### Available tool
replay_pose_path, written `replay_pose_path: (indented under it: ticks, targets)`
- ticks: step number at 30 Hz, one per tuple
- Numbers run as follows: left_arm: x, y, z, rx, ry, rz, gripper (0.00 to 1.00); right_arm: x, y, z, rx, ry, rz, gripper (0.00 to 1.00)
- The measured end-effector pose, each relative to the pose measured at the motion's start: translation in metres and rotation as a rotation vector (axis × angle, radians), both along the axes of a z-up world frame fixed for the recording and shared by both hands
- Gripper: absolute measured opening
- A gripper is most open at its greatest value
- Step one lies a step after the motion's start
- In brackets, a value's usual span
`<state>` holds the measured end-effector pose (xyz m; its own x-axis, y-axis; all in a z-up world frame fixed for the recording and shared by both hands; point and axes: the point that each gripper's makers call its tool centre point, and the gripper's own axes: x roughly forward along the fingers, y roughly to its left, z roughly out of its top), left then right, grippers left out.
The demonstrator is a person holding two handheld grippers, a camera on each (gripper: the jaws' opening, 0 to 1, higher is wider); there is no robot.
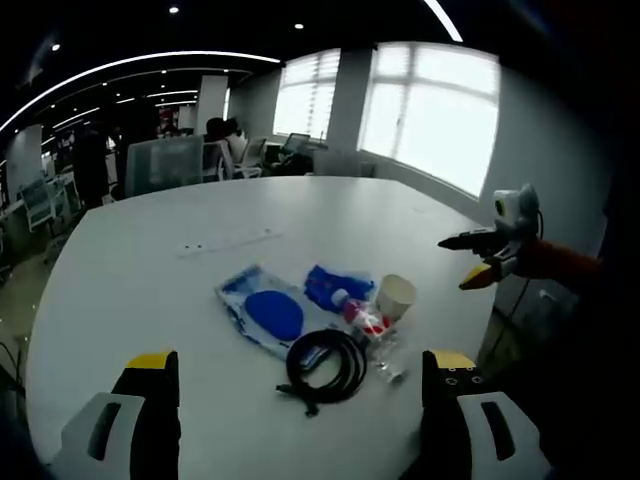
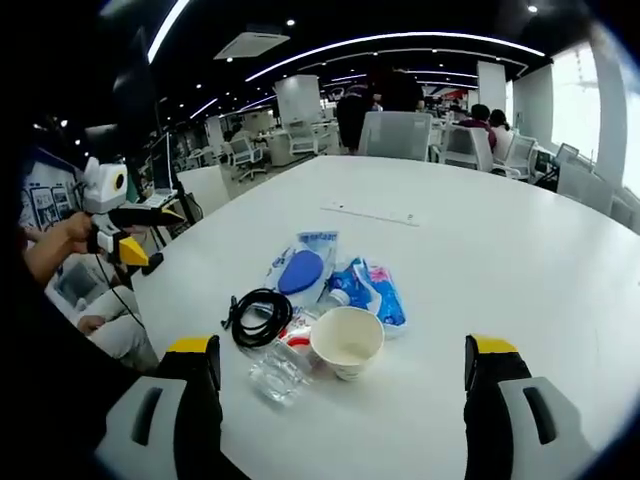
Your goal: Arrange the tabletop items into an orderly group along one side of the table until the central work area is clear of visible clutter.
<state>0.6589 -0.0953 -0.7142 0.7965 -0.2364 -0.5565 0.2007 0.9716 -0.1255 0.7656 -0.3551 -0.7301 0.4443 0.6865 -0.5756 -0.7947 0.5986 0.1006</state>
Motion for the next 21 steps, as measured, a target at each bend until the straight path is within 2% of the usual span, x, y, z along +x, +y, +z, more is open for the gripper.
replay_pose_path:
  ticks: [21]
  targets:
    - [-0.0011, 0.0006, 0.0036, -0.005, -0.005, 0.027, 1.00, 0.0056, -0.0042, 0.0011, -0.013, -0.006, 0.004, 0.99]
